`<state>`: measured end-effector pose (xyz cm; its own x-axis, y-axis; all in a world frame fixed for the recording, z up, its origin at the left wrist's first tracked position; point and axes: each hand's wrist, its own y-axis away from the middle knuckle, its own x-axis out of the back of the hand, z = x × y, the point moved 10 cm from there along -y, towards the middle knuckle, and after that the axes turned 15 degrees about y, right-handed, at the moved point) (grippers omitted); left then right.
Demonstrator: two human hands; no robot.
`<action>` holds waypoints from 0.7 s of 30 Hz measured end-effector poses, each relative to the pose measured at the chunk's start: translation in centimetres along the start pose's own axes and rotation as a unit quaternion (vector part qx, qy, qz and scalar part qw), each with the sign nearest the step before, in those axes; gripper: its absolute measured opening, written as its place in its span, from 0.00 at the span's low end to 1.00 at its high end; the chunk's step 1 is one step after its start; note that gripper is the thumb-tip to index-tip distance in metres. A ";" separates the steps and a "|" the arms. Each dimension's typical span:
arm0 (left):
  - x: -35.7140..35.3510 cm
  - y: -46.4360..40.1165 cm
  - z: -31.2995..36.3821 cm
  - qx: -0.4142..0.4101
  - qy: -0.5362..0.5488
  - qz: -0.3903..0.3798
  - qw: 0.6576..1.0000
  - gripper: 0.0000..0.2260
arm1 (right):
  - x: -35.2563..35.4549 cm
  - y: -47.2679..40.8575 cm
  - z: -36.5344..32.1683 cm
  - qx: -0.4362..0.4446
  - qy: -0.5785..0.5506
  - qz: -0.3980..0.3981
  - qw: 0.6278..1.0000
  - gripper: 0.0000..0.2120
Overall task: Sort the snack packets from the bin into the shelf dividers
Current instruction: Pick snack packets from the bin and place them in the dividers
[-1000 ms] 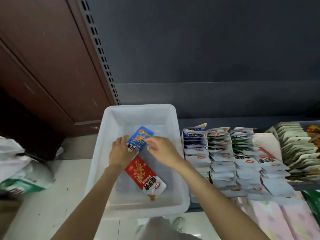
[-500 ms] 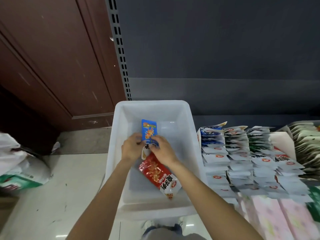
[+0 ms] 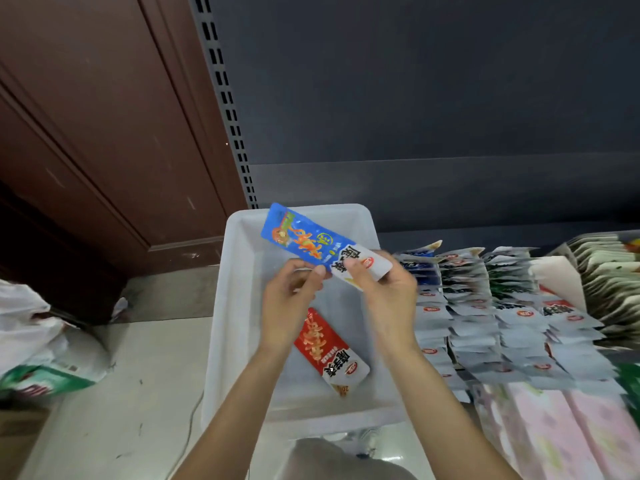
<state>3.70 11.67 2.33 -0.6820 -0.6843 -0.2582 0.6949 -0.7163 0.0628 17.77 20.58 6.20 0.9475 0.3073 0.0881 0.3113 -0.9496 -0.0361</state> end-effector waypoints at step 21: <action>-25.1 3.8 -3.7 -0.359 -0.558 -0.291 0.690 0.12 | 26.0 -5.6 -5.2 0.171 0.382 0.205 0.885 0.05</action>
<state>24.32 26.58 5.44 -0.3661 -0.2750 0.8890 -0.1101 -0.9358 -0.3349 40.25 33.59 13.86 0.7003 -0.3149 0.6406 0.0801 -0.8571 -0.5088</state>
